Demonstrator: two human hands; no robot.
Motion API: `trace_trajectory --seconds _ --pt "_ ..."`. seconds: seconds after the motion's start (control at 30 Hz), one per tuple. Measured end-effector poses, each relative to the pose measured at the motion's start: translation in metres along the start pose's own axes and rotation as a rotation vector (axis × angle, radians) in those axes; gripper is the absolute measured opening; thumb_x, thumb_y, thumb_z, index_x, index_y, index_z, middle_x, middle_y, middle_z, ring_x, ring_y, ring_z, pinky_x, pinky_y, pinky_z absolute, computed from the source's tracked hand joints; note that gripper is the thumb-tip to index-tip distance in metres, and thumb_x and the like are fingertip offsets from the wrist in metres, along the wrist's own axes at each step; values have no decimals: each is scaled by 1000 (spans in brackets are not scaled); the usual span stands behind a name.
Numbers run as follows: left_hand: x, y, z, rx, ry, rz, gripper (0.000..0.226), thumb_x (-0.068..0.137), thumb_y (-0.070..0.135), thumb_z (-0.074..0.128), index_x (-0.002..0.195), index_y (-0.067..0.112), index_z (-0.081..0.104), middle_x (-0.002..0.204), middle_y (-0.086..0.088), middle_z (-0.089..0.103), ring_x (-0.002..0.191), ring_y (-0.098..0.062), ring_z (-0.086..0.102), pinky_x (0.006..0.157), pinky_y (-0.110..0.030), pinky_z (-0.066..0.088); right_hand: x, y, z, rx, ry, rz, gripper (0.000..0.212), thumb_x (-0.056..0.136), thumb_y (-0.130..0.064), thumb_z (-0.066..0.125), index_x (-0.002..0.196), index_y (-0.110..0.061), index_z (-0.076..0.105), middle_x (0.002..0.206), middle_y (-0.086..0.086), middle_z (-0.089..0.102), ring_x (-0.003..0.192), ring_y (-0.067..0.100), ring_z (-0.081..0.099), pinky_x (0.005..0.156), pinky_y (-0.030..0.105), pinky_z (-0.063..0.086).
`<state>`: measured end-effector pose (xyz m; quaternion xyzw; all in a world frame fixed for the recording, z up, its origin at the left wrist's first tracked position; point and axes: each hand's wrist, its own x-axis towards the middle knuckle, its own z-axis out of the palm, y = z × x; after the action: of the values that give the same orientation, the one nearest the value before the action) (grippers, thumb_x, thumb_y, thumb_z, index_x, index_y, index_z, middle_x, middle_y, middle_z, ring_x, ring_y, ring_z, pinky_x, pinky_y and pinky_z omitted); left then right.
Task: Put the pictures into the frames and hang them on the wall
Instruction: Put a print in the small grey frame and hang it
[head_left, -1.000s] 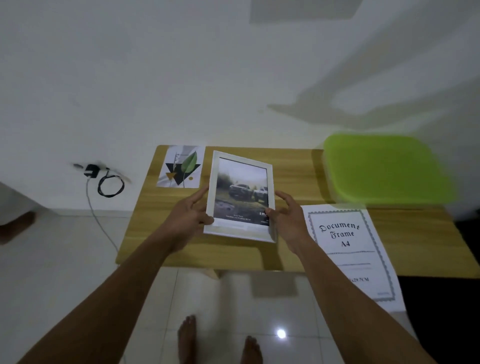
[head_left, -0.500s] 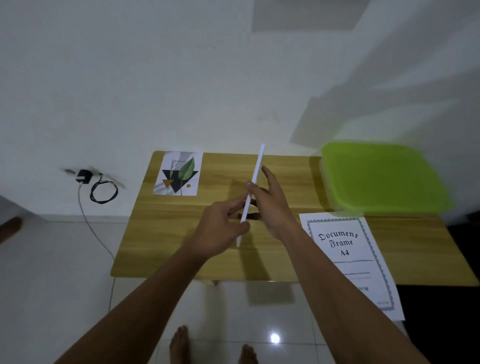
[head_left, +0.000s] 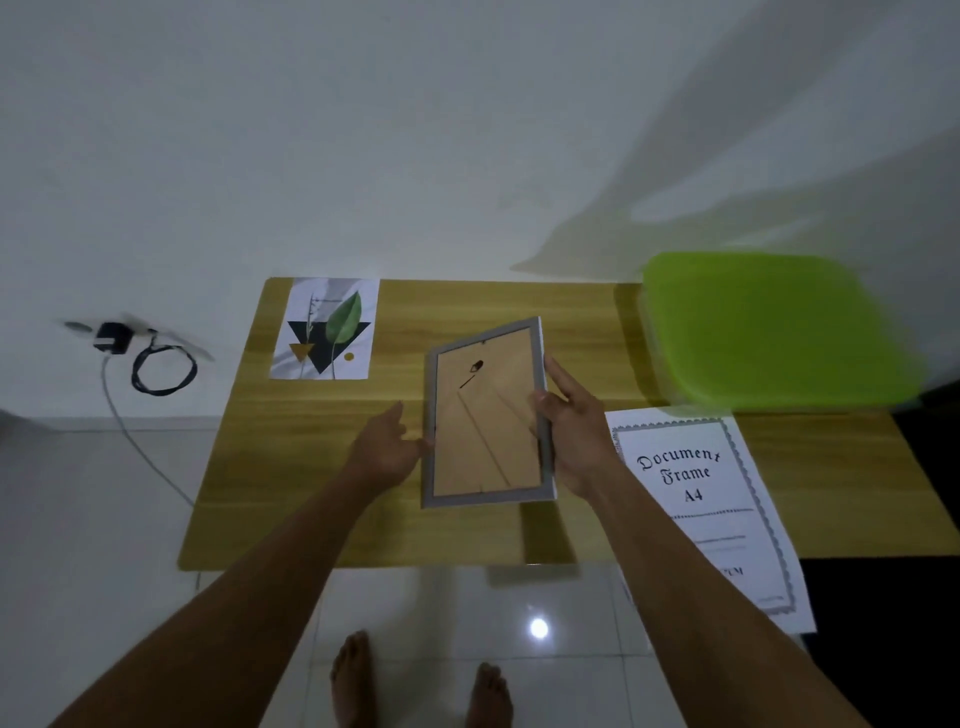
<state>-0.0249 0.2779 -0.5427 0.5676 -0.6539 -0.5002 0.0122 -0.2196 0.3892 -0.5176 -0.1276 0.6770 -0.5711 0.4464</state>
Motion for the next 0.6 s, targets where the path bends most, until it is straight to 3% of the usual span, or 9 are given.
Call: trace_trajectory --seconds 0.1,0.2,0.27,0.33,0.43,0.53,0.6 --pt "9 -8 5 -131 -88 -29 81 81 13 76 148 5 32 137 -17 54 117 -31 57 98 -43 49 9 16 0 57 -36 58 50 102 -2 45 142 -31 49 116 -4 69 97 4 66 94 31 52" --pt "16 -13 8 -47 -34 -2 87 72 11 83 146 4 38 135 -14 56 117 -28 58 97 -37 49 18 27 3 8 -5 65 48 101 -4 48 144 -27 47 128 3 64 101 8 62 105 35 45" --pt "17 -15 11 50 25 32 90 69 14 86 145 4 39 136 -12 55 119 -26 56 93 -29 45 23 31 5 -156 16 25 51 101 -6 51 147 -24 43 123 -1 64 101 10 60 102 31 47" --pt "17 -16 14 78 65 53 88 70 14 86 144 2 39 135 -11 55 119 -26 55 89 -24 42 29 34 6 -381 -5 -25 56 100 -4 50 152 -19 35 112 -5 63 99 12 60 88 20 46" --pt "17 -17 21 170 119 119 81 69 19 86 138 1 47 125 -16 60 110 -30 58 89 -32 48 32 39 7 -641 -35 -56 57 100 -5 47 151 -25 31 115 4 60 100 17 57 83 24 41" --pt "21 -21 28 232 164 108 89 68 26 87 143 6 43 129 -16 54 116 -31 53 96 -40 47 28 41 12 -749 -55 -145 29 103 -29 39 132 -26 48 94 8 60 81 17 53 80 32 42" --pt "24 -23 31 262 180 109 90 69 29 86 145 9 42 133 -16 51 120 -31 51 98 -42 46 27 43 14 -928 -75 -161 43 105 -19 37 145 -6 38 121 17 60 102 27 59 90 34 44"
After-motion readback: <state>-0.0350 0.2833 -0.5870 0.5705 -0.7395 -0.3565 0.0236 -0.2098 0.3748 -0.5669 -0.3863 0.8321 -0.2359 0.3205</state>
